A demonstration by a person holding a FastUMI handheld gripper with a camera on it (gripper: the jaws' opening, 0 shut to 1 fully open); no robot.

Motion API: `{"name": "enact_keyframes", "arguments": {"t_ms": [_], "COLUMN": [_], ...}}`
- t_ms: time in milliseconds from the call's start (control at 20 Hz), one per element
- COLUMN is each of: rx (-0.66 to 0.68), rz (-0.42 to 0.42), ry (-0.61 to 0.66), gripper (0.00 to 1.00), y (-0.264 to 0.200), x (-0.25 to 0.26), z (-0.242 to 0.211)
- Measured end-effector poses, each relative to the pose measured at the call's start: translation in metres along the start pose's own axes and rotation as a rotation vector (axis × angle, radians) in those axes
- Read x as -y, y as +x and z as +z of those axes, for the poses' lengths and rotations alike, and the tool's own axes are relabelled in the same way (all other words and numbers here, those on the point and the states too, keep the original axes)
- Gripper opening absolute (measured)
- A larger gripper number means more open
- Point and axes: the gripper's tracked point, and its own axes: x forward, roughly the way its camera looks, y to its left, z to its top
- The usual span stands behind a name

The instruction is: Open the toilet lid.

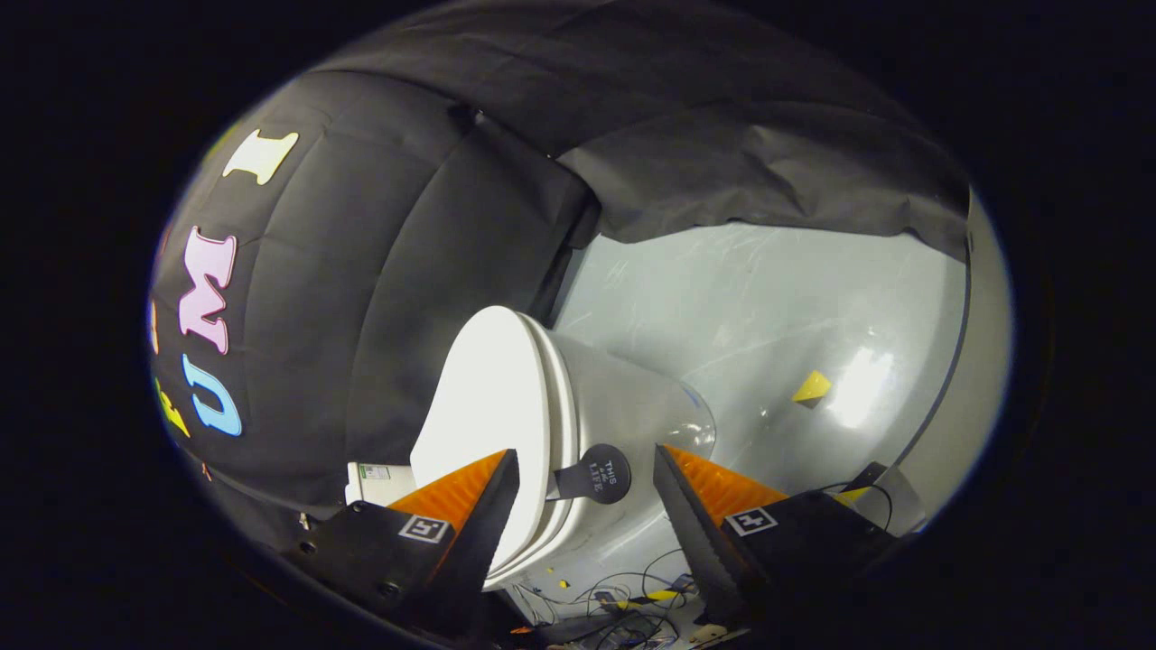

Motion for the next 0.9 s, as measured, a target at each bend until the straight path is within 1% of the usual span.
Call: {"name": "enact_keyframes", "arguments": {"t_ms": [100,150,250,350,450,550,650,700,750,850,900], "rx": [-0.033,-0.046,-0.056,-0.082,-0.095,-0.1,-0.118,-0.136,-0.143,-0.142,-0.136], "rz": [0.023,0.034,0.059,0.104,0.093,0.117,0.137,0.132,0.102,0.105,0.104], "ry": [0.038,0.058,0.082,0.099,0.13,0.172,0.179,0.182,0.189,0.204,0.186], "gripper": [0.87,0.87,0.75,0.75,0.66,0.52,0.52,0.52,0.52,0.19,0.19], "y": [0.007,0.012,0.017,0.018,0.022,0.025,0.028,0.03,0.05,0.035,0.034], "x": [0.002,0.006,0.004,-0.002,0.006,0.005,0.004,0.005,0.014,0.015,0.014], "z": [-0.005,-0.01,-0.008,-0.01,-0.011,-0.009,-0.013,-0.017,-0.03,-0.018,-0.017]}}
